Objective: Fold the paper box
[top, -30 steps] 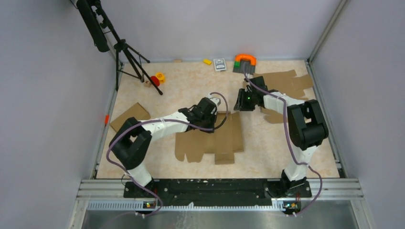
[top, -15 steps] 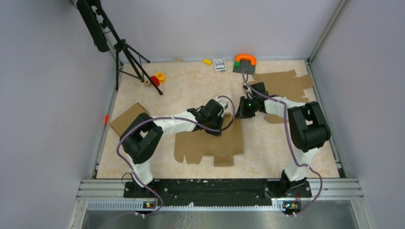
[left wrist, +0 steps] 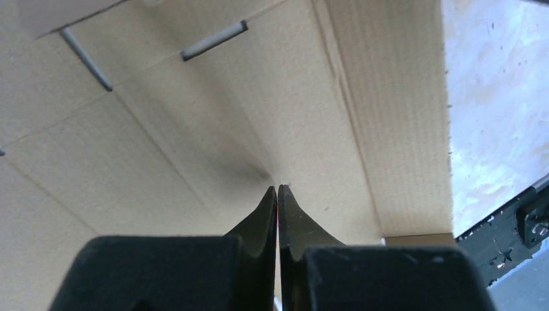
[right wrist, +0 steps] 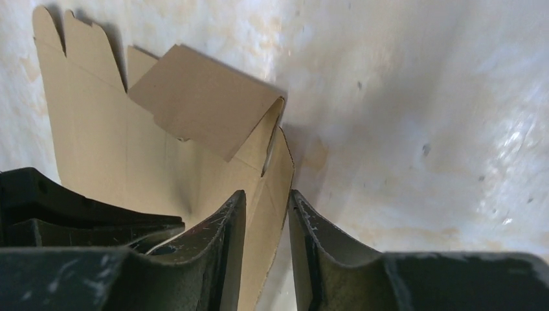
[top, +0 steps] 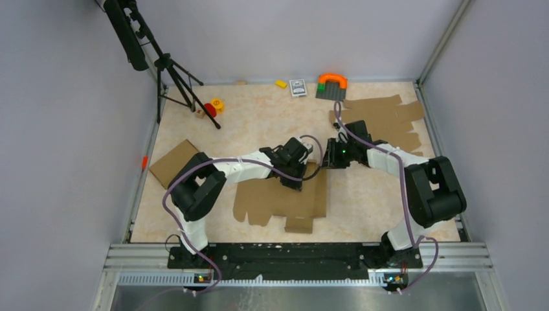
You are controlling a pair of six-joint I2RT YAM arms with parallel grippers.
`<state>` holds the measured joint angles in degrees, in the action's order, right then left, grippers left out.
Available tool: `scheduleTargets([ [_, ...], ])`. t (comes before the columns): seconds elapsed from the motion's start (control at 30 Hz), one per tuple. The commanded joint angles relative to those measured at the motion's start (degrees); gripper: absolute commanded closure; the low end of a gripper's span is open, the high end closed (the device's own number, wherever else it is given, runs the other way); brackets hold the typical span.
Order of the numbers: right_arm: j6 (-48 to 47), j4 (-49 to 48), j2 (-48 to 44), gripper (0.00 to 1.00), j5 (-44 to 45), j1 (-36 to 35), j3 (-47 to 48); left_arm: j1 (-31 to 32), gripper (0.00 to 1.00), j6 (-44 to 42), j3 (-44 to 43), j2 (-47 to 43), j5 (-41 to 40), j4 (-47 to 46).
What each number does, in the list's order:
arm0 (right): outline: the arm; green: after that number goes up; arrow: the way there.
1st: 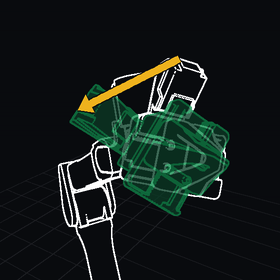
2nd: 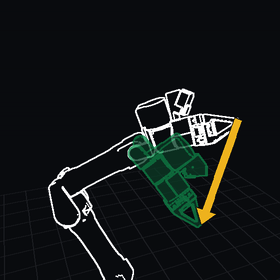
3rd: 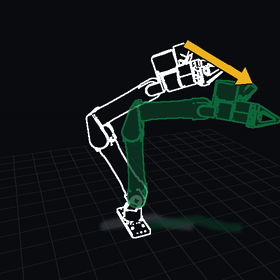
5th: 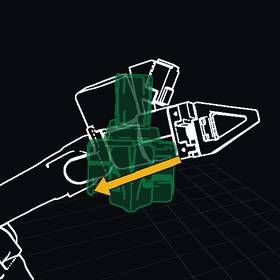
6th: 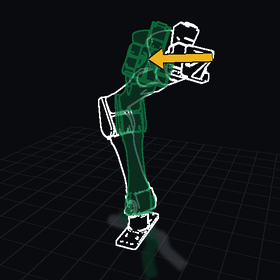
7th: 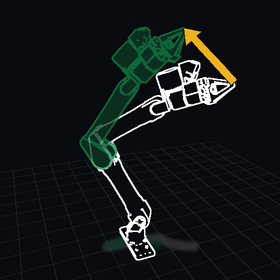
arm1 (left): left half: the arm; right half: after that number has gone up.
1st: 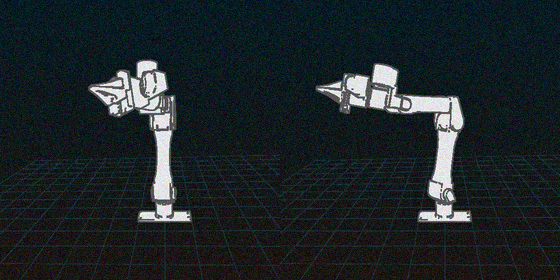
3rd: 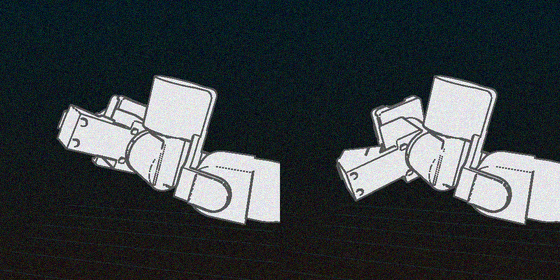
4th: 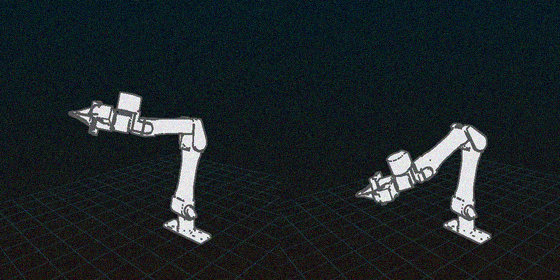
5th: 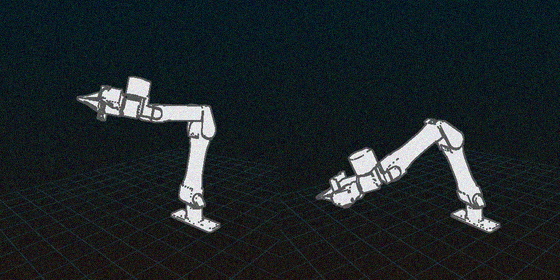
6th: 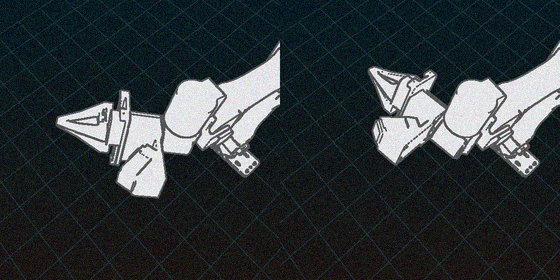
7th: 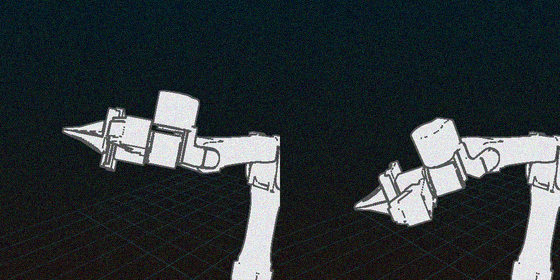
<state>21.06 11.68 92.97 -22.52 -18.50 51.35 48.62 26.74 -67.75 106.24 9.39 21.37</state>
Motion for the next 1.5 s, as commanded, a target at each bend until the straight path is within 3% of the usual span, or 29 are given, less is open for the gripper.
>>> scheduleTargets([
  [0.0, -0.73, -2.87, -4.65, 0.7, -0.55, -0.7, -3.38, 1.85, 1.0, 1.17, -2.07, 0.28, -0.71, 3.36],
  [0.13, -0.25, -2.14, -8.25, 0.82, -0.38, -1.11, -5.45, 2.33, 1.0, 1.8, -0.57, -0.44, -1.14, 4.56],
  [0.37, 2.82, -2.11, -16.08, 0.93, 1.04, -3.7, -13.07, 3.18, 1.0, 2.13, 3.07, -6.09, -4.2, 6.03],
  [0.53, 3.94, -0.62, -23.59, 0.93, 2.91, -4.88, -18.39, 5.23, 1.0, 3.56, 5.43, -13.9, -10.65, 9.1],
  [0.57, 4.04, -0.02, -24.97, 0.9, 3.69, -4.93, -18.93, 5.25, 1.0, 3.95, 6.14, -15.35, -11.09, 9.13],
  [0.7, 4.77, 2.34, -28.67, 0.53, 7.56, -4.87, -19.06, 6.45, 1.0, 5.93, 8.41, -20.54, -14.39, 9.57],
  [0.83, 5.05, 3.14, -29.69, 0.37, 11.4, -4.8, -16.8, 9.87, 1.0, 10.72, 12.43, -28.1, -23.12, 9.03],
  [0.93, 6.31, 2.41, -29.43, 0.11, 14.4, -4.79, -14.98, 10.19, 1.0, 13.56, 17.38, -35.43, -25.42, 6.47],
  [0.97, 6.67, 2.13, -28.96, 0.07, 15.41, -4.78, -14.26, 10.18, 1.0, 14.43, 19.13, -37.95, -25.96, 5.49],
  [1.03, 6.09, 1.64, -27.67, 0.06, 15.48, -4.03, -12.82, 10.04, 1.0, 18.64, 22.07, -42.7, -29.91, 5.41],
  [1.13, 5.48, -0.91, -25.33, 0.06, 13.18, -2.93, -11.73, 9.91, 1.0, 32.06, 25.34, -48.95, -40.83, 11.84],
  [1.2, 5.49, -4.06, -23.39, 0.06, 11.04, -2.21, -12.03, 9.88, 1.0, 34.02, 28.83, -53.41, -43.49, 10.93],
  [1.33, 2.79, -2.38, -16.01, 0.17, 9.38, -1.33, -7.38, 9.74, 1.0, 25.89, 36.07, -59.57, -36.7, -1.24],
  [1.4, 0.16, 0.45, -12.51, 0.27, 9.6, -1.21, -4.41, 9.71, 1.0, 24.23, 37.04, -59.12, -32.41, -4.39],
  [1.47, -2.12, 1.04, -9.66, 0.31, 9.39, -1.24, -2.64, 9.82, 1.0, 22.53, 36.48, -56.34, -27.86, -6.99],
])
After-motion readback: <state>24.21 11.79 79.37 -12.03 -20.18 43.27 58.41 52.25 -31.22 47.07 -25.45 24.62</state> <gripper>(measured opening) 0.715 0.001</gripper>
